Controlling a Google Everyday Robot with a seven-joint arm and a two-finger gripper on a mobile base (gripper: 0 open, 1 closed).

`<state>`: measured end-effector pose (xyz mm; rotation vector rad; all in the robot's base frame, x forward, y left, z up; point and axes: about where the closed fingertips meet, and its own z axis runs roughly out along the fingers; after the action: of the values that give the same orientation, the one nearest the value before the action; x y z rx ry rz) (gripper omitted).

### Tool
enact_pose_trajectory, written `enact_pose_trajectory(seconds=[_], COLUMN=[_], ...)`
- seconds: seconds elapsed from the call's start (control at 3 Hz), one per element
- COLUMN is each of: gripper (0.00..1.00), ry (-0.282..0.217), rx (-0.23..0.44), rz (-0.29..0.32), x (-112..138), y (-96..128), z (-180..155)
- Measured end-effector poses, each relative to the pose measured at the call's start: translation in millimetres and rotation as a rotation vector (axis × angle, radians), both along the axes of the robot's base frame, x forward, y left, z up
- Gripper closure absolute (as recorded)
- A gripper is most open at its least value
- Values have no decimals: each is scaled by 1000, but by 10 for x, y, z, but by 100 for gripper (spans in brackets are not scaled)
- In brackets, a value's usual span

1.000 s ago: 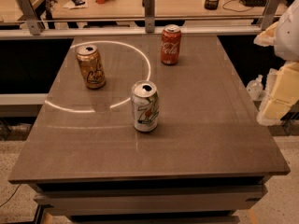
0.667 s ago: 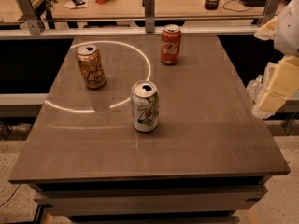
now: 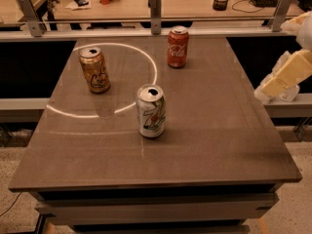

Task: Knock coke can over

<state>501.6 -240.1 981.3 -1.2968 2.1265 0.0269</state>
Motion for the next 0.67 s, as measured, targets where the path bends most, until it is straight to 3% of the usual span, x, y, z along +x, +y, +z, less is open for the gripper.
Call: enact_pose_trajectory(seconds=[0.33, 0.67], gripper=[0, 0], ry=[-123, -288], rx=[181, 345], rz=[-17, 16], x=[201, 405], y=[-164, -139], z=[-121, -50])
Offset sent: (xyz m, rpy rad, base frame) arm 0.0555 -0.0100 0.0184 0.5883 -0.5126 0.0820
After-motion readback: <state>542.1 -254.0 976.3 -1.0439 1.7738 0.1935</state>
